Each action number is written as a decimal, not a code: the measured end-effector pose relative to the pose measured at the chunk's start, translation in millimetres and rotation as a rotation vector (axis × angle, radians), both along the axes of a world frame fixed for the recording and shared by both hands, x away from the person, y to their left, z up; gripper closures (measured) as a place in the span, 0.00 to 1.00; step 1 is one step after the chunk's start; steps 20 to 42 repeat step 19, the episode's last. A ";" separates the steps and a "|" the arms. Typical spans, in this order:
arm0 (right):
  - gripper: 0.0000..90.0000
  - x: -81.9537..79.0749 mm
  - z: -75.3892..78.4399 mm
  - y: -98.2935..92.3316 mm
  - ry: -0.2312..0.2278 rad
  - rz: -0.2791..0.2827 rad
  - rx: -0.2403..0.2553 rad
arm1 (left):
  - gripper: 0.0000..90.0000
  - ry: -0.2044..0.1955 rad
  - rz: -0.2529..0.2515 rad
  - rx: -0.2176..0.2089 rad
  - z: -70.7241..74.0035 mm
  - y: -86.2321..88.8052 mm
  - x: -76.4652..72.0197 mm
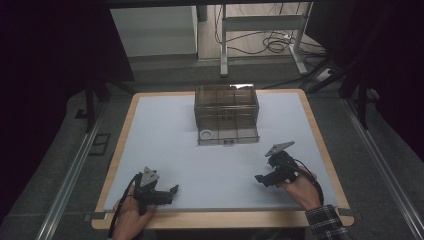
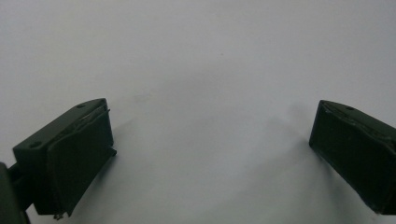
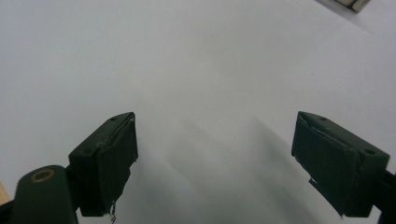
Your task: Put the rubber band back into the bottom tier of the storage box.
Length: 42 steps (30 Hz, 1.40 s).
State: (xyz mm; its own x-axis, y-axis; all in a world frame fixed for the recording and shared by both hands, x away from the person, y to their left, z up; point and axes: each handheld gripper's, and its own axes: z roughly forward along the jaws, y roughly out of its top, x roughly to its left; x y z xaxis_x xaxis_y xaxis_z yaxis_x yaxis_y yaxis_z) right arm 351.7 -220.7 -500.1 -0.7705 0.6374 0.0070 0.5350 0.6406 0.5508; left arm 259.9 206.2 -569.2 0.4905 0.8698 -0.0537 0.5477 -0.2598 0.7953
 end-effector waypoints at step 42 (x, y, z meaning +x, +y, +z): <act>0.11 -13.6 -13.1 -22.5 -0.010 -0.023 -0.080 | 0.00 0.000 0.000 0.000 0.0 -0.2 -0.1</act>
